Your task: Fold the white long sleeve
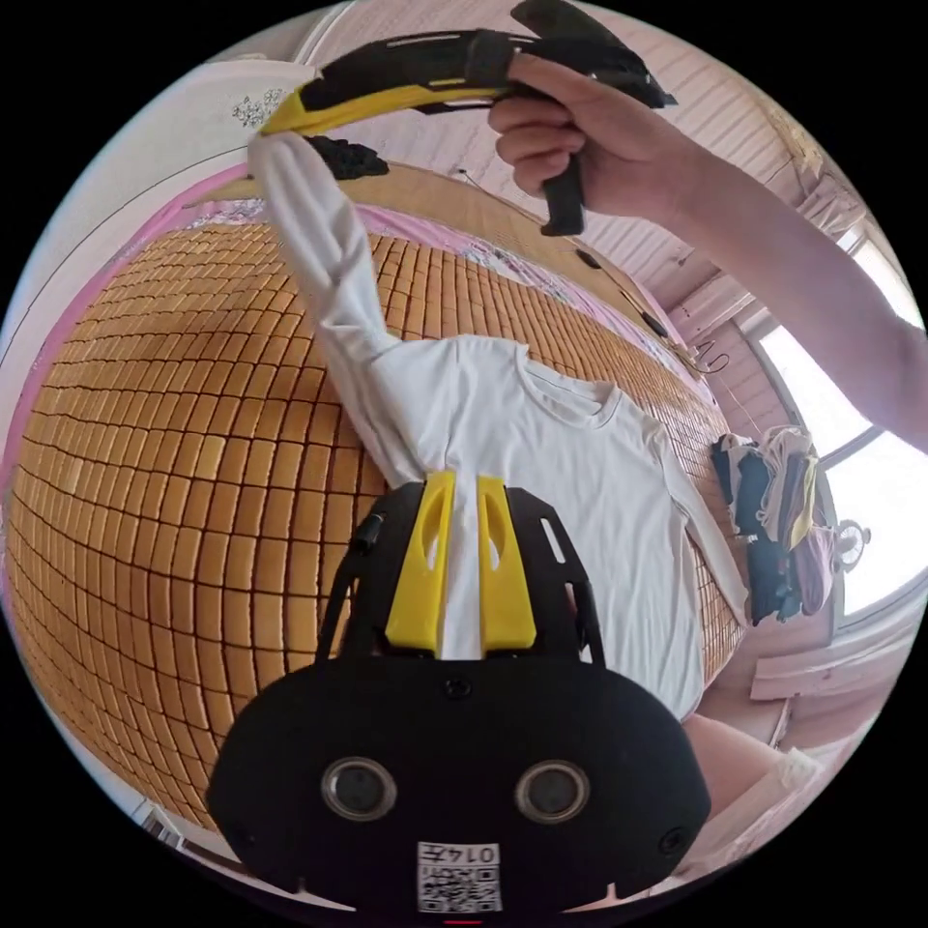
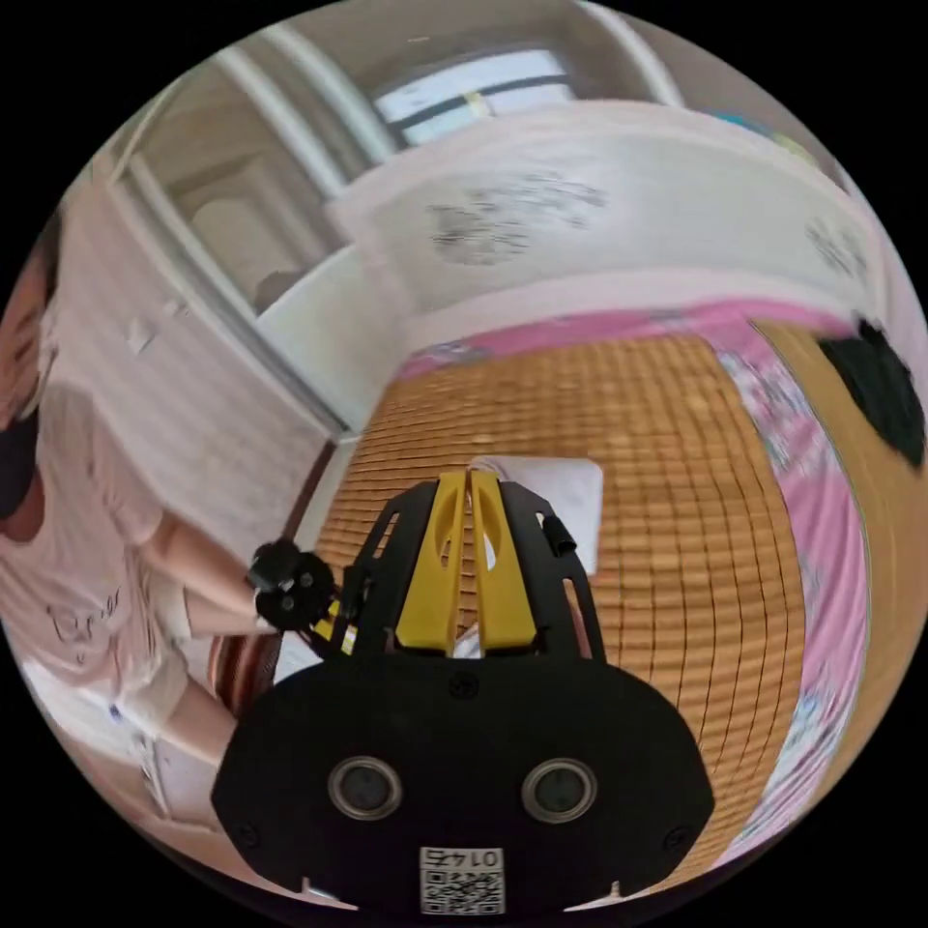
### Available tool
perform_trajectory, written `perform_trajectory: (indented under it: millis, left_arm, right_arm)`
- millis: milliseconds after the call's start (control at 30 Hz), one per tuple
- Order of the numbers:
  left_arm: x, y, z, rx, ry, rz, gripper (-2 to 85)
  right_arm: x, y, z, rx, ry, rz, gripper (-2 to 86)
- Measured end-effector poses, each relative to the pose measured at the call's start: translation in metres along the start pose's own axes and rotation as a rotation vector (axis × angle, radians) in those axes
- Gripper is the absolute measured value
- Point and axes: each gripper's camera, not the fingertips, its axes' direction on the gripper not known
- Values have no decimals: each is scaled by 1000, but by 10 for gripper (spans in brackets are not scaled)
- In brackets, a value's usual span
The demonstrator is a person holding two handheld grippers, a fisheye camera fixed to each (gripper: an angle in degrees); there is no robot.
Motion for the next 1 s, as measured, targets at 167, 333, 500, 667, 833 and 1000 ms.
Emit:
perform_trajectory:
  millis: [167, 333, 500, 667, 833, 1000]
  left_arm:
    - [-13, 58, -87, 22, 27, 20, 45]
    - [-49, 117, -158, -41, -109, -64, 44]
    - [-125, 159, -224, -66, -366, -284, 46]
    - [-197, 161, -264, 41, -388, -469, 62]
    - [-260, 150, -243, -99, -424, -602, 71]
    - [-264, 163, -260, -131, -428, -612, 57]
  right_arm:
    - [-8, -12, 43, -108, 127, -18, 65]
    - [39, 35, 91, -296, 283, 259, 70]
    - [54, 64, 124, -407, 464, 370, 69]
    - [63, 67, 150, -465, 547, 417, 11]
    - [72, 55, 160, -430, 588, 446, -6]
    - [86, 50, 169, -406, 581, 496, -7]
